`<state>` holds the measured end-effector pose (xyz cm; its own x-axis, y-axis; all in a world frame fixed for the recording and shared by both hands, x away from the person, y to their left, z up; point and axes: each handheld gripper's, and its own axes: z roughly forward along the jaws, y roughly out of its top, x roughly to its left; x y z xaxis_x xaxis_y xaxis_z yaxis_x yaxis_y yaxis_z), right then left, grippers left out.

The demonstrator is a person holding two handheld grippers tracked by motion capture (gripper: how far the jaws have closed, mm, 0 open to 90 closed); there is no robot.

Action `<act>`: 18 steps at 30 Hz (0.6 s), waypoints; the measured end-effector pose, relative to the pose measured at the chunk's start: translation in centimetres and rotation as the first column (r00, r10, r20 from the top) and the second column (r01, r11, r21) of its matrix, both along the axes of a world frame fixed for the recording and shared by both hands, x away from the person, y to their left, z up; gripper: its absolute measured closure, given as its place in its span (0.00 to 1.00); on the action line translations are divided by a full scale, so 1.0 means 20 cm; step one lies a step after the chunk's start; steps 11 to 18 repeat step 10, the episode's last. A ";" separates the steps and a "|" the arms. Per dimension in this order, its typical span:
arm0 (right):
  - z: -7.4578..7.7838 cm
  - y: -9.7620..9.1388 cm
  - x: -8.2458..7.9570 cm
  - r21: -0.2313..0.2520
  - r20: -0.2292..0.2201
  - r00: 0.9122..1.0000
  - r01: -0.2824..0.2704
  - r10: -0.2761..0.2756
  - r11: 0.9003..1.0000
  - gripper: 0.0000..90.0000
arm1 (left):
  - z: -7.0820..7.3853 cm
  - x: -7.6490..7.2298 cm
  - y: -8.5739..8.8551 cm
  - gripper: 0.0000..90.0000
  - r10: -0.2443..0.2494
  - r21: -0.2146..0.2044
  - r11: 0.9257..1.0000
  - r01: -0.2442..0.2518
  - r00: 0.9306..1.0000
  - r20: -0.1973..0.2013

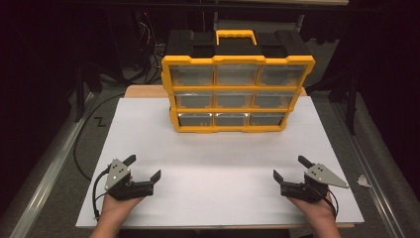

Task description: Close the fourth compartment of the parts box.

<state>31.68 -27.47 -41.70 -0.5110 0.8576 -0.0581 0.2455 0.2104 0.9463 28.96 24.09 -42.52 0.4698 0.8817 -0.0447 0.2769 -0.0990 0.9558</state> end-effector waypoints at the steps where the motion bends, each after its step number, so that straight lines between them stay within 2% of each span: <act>1: 0.00 0.00 0.00 0.000 -0.001 1.000 -0.001 0.001 1.000 0.02 | 0.00 0.00 0.00 0.00 0.001 -0.002 1.000 -0.001 1.000 -0.004; 18: 0.00 0.01 0.00 0.002 -0.004 1.000 -0.002 0.002 1.000 0.02 | -0.01 0.00 0.00 0.00 0.008 0.014 1.000 -0.008 1.000 -0.013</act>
